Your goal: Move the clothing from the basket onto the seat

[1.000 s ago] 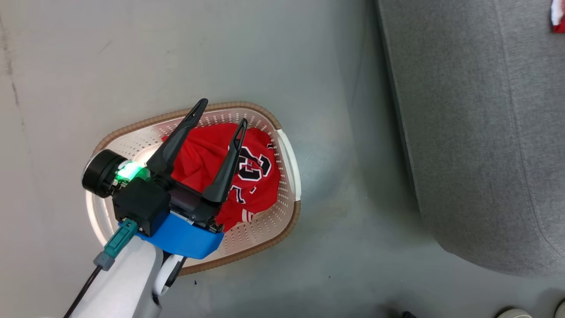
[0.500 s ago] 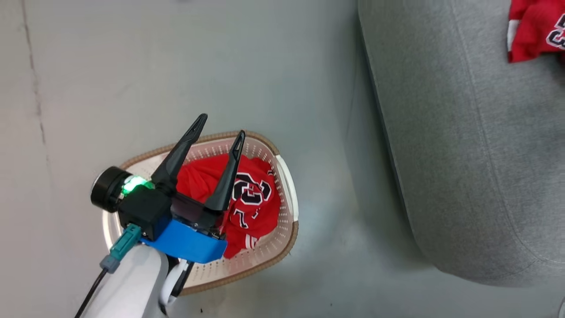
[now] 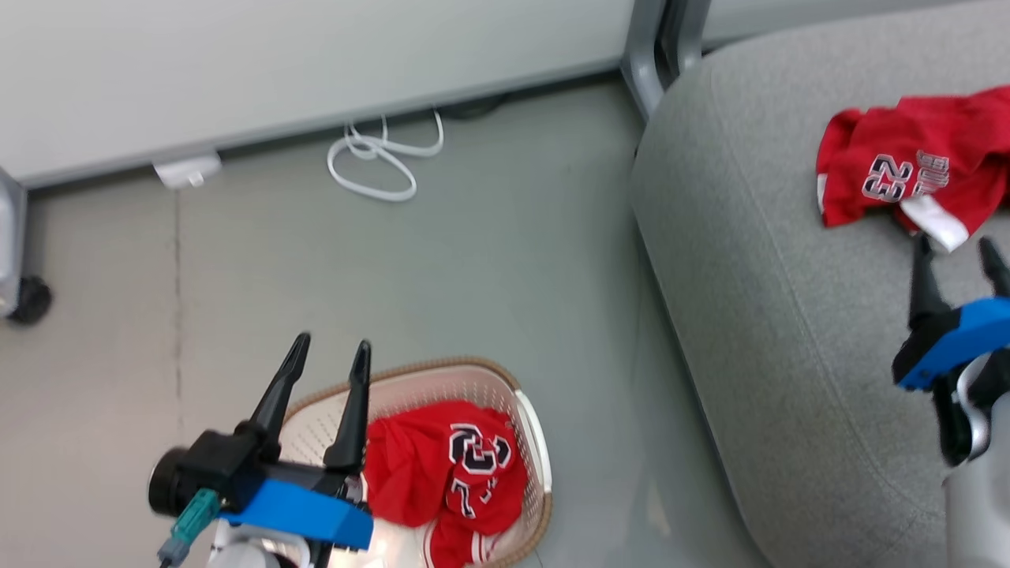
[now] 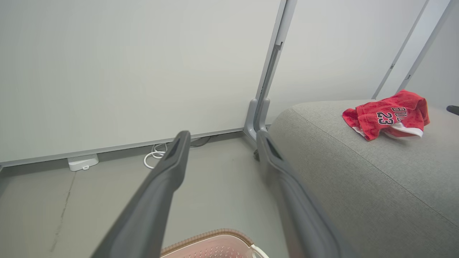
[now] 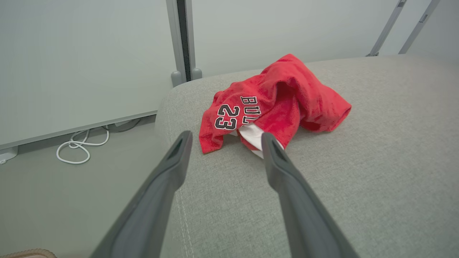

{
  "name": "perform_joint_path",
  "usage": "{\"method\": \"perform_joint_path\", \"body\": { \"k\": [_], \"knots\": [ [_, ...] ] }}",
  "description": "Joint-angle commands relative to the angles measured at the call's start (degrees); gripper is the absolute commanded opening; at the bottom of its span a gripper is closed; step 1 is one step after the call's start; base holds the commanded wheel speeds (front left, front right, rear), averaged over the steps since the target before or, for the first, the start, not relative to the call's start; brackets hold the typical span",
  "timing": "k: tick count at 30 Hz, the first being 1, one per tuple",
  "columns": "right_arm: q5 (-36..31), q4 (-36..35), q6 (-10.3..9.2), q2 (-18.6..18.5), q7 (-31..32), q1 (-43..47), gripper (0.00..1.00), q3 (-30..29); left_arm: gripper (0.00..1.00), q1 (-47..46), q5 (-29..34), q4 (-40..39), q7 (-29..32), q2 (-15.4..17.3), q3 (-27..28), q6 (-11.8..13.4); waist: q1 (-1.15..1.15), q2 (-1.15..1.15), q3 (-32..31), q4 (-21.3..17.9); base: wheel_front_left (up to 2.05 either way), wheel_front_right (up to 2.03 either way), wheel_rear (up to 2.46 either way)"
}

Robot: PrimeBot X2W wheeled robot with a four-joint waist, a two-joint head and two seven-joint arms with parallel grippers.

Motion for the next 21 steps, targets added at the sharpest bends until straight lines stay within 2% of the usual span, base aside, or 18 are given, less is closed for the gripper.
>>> {"method": "perform_joint_path", "body": {
  "k": [1,12,21],
  "knots": [
    [0.69,-1.24,0.01,0.15,-0.02,1.87,1.00,0.53,1.00,1.03,-0.17,0.37,-0.27,-0.38,0.72,0.14,0.02,0.00,-4.85,1.09,0.00,0.00,0.00],
    [1.61,-17.90,0.02,4.11,0.85,20.34,1.00,11.69,1.00,8.97,1.39,2.42,-0.29,-3.25,8.97,0.09,0.02,0.00,-13.39,3.34,0.00,0.00,0.00],
    [3.88,-22.58,0.01,5.12,1.58,28.22,1.00,18.14,1.00,10.96,2.87,4.25,-0.28,-4.41,13.53,-0.07,0.02,0.00,-15.41,6.66,0.00,0.00,0.00]
  ]
}}
